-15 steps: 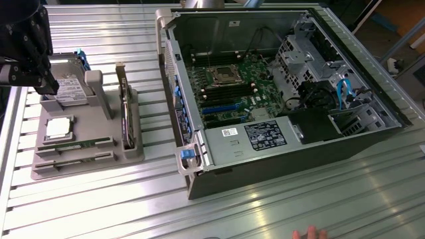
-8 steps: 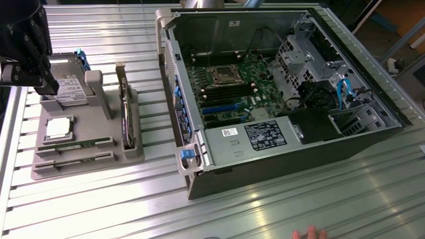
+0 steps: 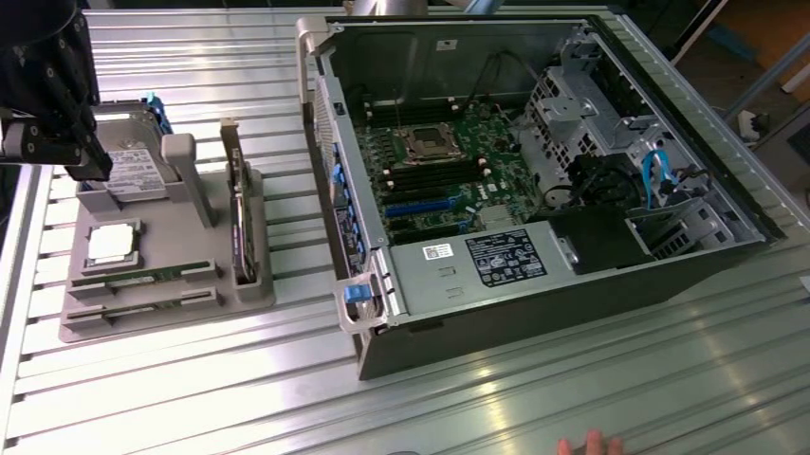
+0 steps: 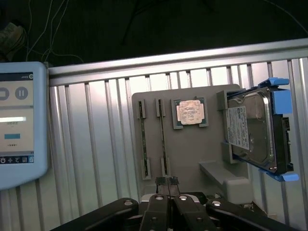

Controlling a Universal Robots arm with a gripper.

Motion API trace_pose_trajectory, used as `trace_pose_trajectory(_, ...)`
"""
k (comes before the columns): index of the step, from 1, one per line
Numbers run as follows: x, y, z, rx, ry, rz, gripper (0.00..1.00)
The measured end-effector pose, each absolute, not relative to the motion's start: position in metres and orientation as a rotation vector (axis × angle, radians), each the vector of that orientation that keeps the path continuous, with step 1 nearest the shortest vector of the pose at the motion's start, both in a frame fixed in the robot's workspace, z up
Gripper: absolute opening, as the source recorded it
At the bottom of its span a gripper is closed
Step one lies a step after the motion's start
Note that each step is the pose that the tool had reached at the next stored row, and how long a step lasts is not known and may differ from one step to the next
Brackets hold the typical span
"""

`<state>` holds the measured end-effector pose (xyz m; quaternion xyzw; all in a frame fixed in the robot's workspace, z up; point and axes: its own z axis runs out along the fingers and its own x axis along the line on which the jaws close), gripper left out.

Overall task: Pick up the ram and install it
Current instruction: 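Pick up the ram and move it above insertion slot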

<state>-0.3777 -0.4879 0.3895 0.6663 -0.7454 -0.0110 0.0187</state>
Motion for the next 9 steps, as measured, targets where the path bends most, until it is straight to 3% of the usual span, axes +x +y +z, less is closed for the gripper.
trace_pose_trajectory(9,-0.3778,-0.4884,0.3895,2.077,-2.322,-0.054,0.11)
